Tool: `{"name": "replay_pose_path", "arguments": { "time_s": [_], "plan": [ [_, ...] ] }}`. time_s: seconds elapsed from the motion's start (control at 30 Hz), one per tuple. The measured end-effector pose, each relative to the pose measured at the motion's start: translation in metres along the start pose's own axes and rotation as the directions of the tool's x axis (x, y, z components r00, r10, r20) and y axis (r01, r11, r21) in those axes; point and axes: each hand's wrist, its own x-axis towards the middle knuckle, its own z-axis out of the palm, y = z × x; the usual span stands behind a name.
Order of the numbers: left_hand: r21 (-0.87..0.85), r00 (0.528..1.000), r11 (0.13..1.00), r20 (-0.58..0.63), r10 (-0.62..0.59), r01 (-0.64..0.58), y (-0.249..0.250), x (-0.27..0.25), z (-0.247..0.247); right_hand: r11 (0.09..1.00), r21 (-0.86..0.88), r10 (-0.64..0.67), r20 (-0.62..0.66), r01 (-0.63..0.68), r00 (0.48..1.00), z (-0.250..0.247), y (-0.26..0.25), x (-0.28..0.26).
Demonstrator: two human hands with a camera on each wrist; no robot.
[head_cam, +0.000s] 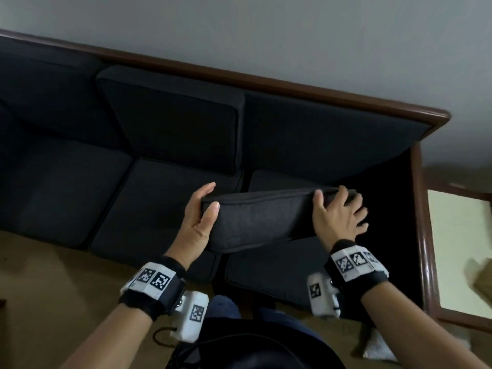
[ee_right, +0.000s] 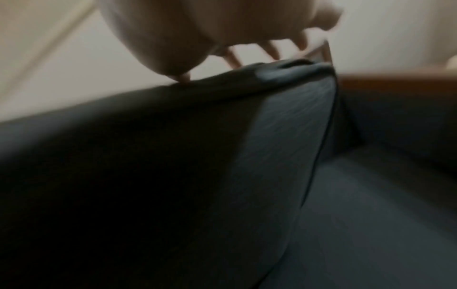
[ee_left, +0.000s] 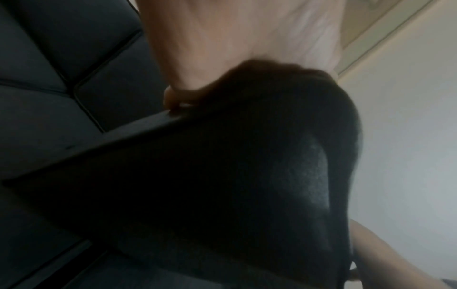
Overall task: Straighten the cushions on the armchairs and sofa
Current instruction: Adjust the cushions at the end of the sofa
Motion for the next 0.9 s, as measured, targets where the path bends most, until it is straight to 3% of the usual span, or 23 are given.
{"name": "replay_pose_path", "arguments": {
  "time_s": [0.13,0.2,0.27,0.37,0.4,0.47,0.5,0.57,0.63,0.67,0.73,0.8,0.9],
  "plan": [
    [0.056,0.999,0.998,0.045,0.02,-0.023,0.028,0.018,0.034,0.962,0.261,0.007,0.27,-0.08,0.963,-0.01,-0.005,-0.045],
    [0.133,0.993,0.99,0.112,0.04,-0.055,0.045,0.03,0.058,0.922,0.357,0.038,0.301,-0.149,0.953,-0.019,-0.01,-0.048],
    [0.145,0.965,0.986,0.261,0.038,-0.078,0.059,0.04,0.082,0.87,0.432,0.114,0.292,-0.237,0.95,-0.027,-0.012,-0.039],
    [-0.023,0.894,0.996,0.439,0.09,-0.089,0.063,0.051,0.102,0.755,0.556,0.239,0.262,-0.349,0.935,-0.034,0.001,-0.016],
    [-0.033,0.891,0.993,0.439,0.113,-0.109,0.056,0.056,0.102,0.701,0.595,0.29,0.267,-0.394,0.919,-0.035,0.012,-0.009],
    [0.103,0.942,0.981,0.311,0.126,-0.165,0.031,0.071,0.093,0.569,0.688,0.345,0.298,-0.45,0.89,-0.034,0.046,0.006],
    [0.225,0.974,0.965,0.205,0.092,-0.138,0.015,0.078,0.085,0.533,0.707,0.353,0.313,-0.464,0.882,-0.033,0.066,0.012],
    [0.472,0.995,0.877,-0.015,-0.097,0.093,-0.022,0.095,0.062,0.502,0.706,0.388,0.333,-0.5,0.859,-0.033,0.105,0.022],
    [0.59,0.924,0.719,-0.146,-0.352,0.367,-0.052,0.102,0.041,0.439,0.717,0.454,0.343,-0.541,0.822,-0.04,0.127,0.024],
    [0.603,0.883,0.663,-0.168,-0.438,0.444,-0.064,0.103,0.032,0.403,0.727,0.477,0.352,-0.556,0.805,-0.046,0.129,0.024],
    [0.529,0.843,0.679,-0.146,-0.518,0.509,-0.083,0.104,0.024,0.32,0.728,0.512,0.406,-0.607,0.757,-0.058,0.121,0.019],
    [0.28,0.833,0.787,-0.122,-0.539,0.55,-0.088,0.104,0.026,0.278,0.683,0.535,0.474,-0.676,0.699,-0.066,0.116,0.014],
    [-0.057,0.741,0.752,-0.137,-0.658,0.657,-0.082,0.116,0.034,0.209,0.637,0.534,0.562,-0.743,0.632,-0.068,0.125,0.012]
  ]
}}
